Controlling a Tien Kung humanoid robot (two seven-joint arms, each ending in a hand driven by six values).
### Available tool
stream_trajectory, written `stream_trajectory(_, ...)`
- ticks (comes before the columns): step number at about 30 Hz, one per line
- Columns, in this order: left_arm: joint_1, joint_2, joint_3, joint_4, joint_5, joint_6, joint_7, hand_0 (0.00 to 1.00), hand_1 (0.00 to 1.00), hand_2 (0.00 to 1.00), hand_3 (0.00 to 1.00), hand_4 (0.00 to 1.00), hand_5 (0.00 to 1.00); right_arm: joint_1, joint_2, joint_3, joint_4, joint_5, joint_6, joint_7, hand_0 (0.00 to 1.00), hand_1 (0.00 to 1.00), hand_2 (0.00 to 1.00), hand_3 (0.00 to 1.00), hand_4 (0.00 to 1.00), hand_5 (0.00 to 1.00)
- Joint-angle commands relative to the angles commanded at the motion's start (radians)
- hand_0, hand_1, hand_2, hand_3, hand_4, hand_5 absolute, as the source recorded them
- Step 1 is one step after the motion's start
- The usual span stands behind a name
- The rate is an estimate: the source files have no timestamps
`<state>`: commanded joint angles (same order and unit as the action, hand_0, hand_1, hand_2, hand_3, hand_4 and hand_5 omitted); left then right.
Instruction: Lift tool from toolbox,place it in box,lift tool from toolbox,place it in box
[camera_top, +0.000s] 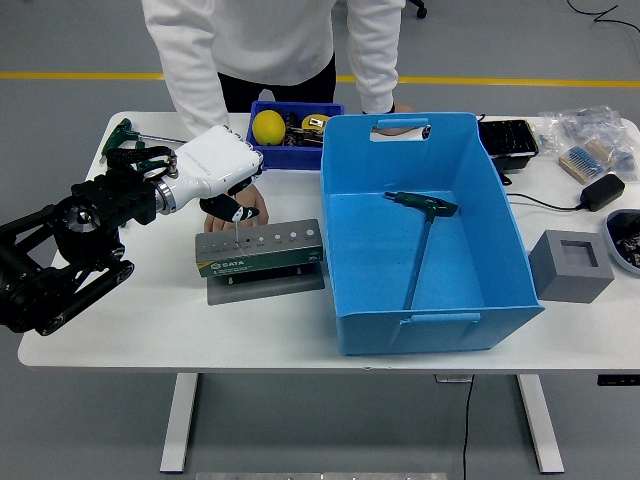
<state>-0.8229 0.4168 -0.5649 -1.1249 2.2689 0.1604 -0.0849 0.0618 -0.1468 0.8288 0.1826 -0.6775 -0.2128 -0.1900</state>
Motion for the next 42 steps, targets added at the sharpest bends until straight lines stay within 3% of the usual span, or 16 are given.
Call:
stream_trajectory(9, -0.057, 0.011, -0.062, -0.127, 0.0, -0.032, 0.016, 0.132, 0.002, 0.035, 0.031, 0.743, 0.287, 0.003, -0.003, -0.005, -0.001, 0.007, 0.001, 0.002, 0.699, 0.653, 0.738, 0.659, 0.874, 0.819)
stream_trajectory(15, -0.078, -0.016, -0.123, -0.203, -0.031, -0.038, 0.032, 0.134, 0.002, 0.034, 0.03, 0.744, 0.285, 0.004, -0.004, -0.002, -0.001, 0.002, 0.002, 0.001, 0.699, 0.653, 0.738, 0.658, 0.874, 0.819)
stream_trajectory(20, -0.083, -0.075, -0.157, -0.267, -0.049, -0.033, 0.045, 0.135, 0.002, 0.032, 0.025, 0.744, 0.283, 0.004, -0.003, 0.0, -0.001, -0.003, 0.003, 0.001, 0.699, 0.653, 0.738, 0.658, 0.873, 0.82)
stream_trajectory(24, -0.051, -0.151, -0.156, -0.297, -0.074, -0.031, 0.048, 0.139, 0.002, 0.032, 0.026, 0.745, 0.284, 0.004, -0.003, 0.004, -0.002, -0.01, 0.003, 0.001, 0.699, 0.652, 0.738, 0.658, 0.873, 0.82)
stream_trajectory(29, -0.021, -0.241, -0.091, -0.263, -0.091, -0.028, 0.05, 0.139, 0.002, 0.032, 0.026, 0.745, 0.284, 0.008, -0.004, 0.002, -0.002, -0.008, 0.003, 0.002, 0.699, 0.652, 0.738, 0.658, 0.873, 0.82)
stream_trajectory(30, -0.019, -0.254, -0.074, -0.252, -0.095, -0.039, 0.046, 0.172, 0.041, 0.065, 0.07, 0.815, 0.328, 0.009, -0.005, 0.002, -0.002, -0.008, 0.003, 0.002, 0.699, 0.653, 0.738, 0.656, 0.872, 0.82)
stream_trajectory(35, -0.021, -0.283, 0.003, -0.222, -0.121, -0.091, 0.025, 0.172, 0.041, 0.065, 0.07, 0.815, 0.328, 0.013, -0.009, -0.01, -0.003, 0.009, 0.002, 0.008, 0.699, 0.653, 0.738, 0.656, 0.872, 0.82)
stream_trajectory(36, -0.021, -0.287, 0.016, -0.213, -0.129, -0.096, 0.018, 0.283, 0.215, 0.236, 0.336, 0.925, 0.49, 0.014, -0.009, -0.011, -0.003, 0.012, 0.001, 0.009, 0.699, 0.654, 0.739, 0.656, 0.872, 0.819)
stream_trajectory(41, -0.022, -0.293, 0.038, -0.185, -0.162, -0.105, 0.001, 0.283, 0.215, 0.236, 0.336, 0.925, 0.49, 0.016, -0.01, -0.008, -0.003, 0.007, -0.001, 0.008, 0.699, 0.654, 0.739, 0.656, 0.872, 0.819)
stream_trajectory(42, -0.022, -0.293, 0.039, -0.182, -0.169, -0.104, -0.001, 0.464, 0.568, 0.607, 0.592, 0.983, 0.612, 0.016, -0.01, -0.007, -0.003, 0.007, -0.001, 0.008, 0.699, 0.653, 0.738, 0.655, 0.872, 0.819)
